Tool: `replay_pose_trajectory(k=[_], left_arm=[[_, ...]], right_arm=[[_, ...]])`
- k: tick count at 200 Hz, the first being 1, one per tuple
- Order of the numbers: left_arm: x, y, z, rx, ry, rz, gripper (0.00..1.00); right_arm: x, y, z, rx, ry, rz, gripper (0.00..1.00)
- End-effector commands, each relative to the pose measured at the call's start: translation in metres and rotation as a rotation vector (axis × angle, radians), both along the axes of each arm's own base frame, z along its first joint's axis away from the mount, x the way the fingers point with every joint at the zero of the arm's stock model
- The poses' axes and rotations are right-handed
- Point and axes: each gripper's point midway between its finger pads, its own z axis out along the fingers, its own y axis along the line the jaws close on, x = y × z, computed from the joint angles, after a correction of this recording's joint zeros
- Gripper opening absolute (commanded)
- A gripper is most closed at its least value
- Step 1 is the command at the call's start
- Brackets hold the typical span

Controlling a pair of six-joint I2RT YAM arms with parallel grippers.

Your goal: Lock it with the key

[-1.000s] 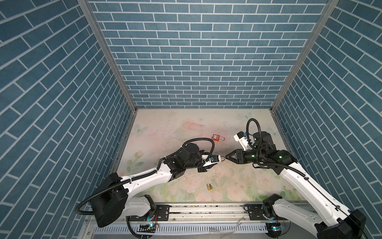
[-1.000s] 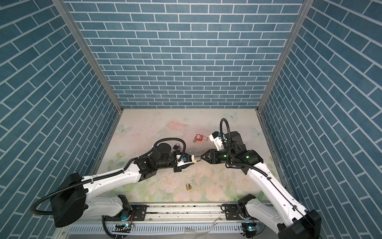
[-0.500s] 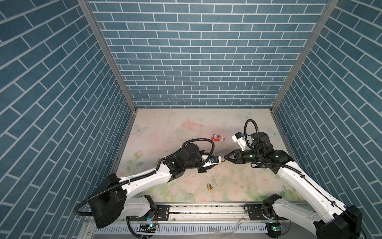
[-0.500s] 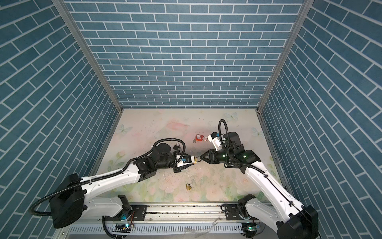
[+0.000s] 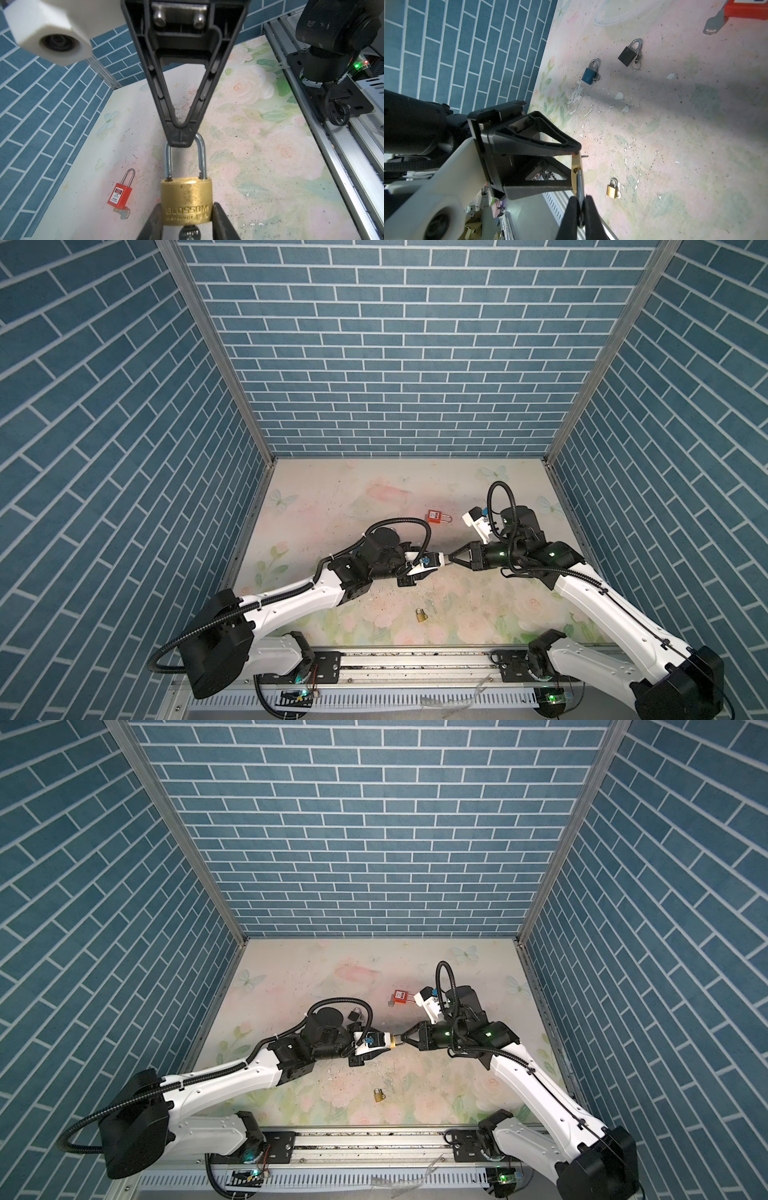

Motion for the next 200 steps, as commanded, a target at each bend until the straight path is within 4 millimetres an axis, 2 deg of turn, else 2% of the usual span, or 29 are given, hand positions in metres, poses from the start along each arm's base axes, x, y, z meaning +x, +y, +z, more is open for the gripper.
replay_pose_trajectory(k=[1, 10, 68, 131, 200], left_arm=[[0.0, -0.009, 0.03, -0.073, -0.053, -0.023, 0.0], [0.001, -0.009, 0.031, -0.078, -0.053, -0.021, 0.0], [0.0, -0.017, 0.035, -0.098, -0.037, -0.037, 0.0], [0.001, -0.023, 0.049, -0.137, -0.041, -0.05, 0.0], [-0.002, -0.027, 0.053, -0.156, -0.018, -0.071, 0.0]], right_arm=[[-0.003, 0.004, -0.006, 0.004, 0.013, 0.018, 0.02], [-0.003, 0.004, -0.008, 0.003, 0.018, 0.02, 0.0], [-0.011, 0.012, -0.008, 0.044, -0.008, 0.095, 0.0], [-0.017, 0.013, -0.022, 0.049, -0.012, 0.135, 0.0], [-0.024, 0.012, -0.028, 0.056, -0.048, 0.18, 0.0]])
